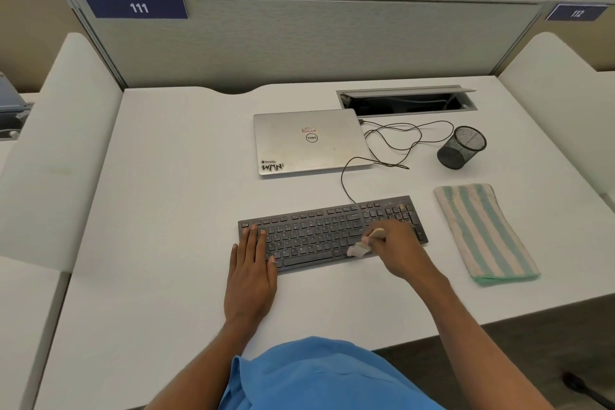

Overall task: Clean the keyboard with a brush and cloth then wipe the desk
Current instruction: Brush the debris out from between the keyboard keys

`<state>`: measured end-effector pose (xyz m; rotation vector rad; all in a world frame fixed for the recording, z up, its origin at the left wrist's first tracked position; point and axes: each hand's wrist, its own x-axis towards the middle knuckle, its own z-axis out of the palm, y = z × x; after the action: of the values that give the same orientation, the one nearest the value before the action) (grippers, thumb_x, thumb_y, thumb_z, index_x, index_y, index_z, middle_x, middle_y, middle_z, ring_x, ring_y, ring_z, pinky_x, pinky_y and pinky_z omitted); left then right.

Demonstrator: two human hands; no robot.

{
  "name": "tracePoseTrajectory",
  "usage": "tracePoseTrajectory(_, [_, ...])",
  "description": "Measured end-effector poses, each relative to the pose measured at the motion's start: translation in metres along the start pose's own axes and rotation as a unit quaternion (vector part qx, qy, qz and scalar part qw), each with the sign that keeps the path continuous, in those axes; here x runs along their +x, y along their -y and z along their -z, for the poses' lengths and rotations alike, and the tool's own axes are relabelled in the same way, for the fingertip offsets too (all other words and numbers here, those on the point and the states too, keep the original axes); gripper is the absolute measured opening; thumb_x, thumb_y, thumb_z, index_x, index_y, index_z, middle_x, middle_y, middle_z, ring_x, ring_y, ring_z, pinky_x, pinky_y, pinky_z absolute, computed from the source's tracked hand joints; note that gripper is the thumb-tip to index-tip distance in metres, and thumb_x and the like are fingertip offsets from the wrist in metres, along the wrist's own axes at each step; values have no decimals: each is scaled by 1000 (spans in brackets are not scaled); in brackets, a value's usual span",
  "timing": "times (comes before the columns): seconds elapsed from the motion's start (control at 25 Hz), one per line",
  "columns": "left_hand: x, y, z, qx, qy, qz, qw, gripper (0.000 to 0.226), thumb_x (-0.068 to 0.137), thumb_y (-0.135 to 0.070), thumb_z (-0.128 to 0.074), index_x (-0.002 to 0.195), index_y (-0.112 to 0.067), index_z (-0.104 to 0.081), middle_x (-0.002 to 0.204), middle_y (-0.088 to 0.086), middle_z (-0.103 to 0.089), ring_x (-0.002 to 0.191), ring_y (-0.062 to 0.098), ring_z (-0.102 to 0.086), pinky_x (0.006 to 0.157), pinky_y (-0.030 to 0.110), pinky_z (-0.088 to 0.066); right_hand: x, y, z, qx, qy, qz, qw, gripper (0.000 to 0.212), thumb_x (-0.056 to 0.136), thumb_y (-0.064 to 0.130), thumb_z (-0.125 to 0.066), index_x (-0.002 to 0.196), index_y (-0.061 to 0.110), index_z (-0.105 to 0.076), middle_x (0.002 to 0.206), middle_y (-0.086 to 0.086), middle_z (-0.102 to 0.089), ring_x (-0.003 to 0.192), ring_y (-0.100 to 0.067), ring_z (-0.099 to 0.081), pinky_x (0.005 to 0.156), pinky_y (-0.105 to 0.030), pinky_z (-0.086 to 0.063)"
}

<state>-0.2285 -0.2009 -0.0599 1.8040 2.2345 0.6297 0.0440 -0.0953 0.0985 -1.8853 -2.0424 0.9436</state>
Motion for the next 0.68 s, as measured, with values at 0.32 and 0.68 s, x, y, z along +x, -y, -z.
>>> tracePoseTrajectory(0.32, [0, 0, 0, 6, 0, -1, 1000, 63, 107, -30, -31, 167, -13, -24, 177, 1, -15, 164, 15, -3, 132, 48, -17, 13, -2, 25, -26, -65, -13, 997, 19, 95, 13, -61, 80, 18, -72, 75, 0, -70, 69, -17, -62, 62, -31, -51])
tracePoseTrajectory(0.68, [0, -1, 1, 11, 4, 3, 1000, 62, 109, -32, -31, 168, -14, -23, 177, 1, -14, 164, 14, -2, 132, 47, -16, 32, 8, 17, -47, 34, 7, 998, 18, 95, 4, -59, 86, 13, -72, 79, -2, -67, 63, -4, -64, 52, -19, -50])
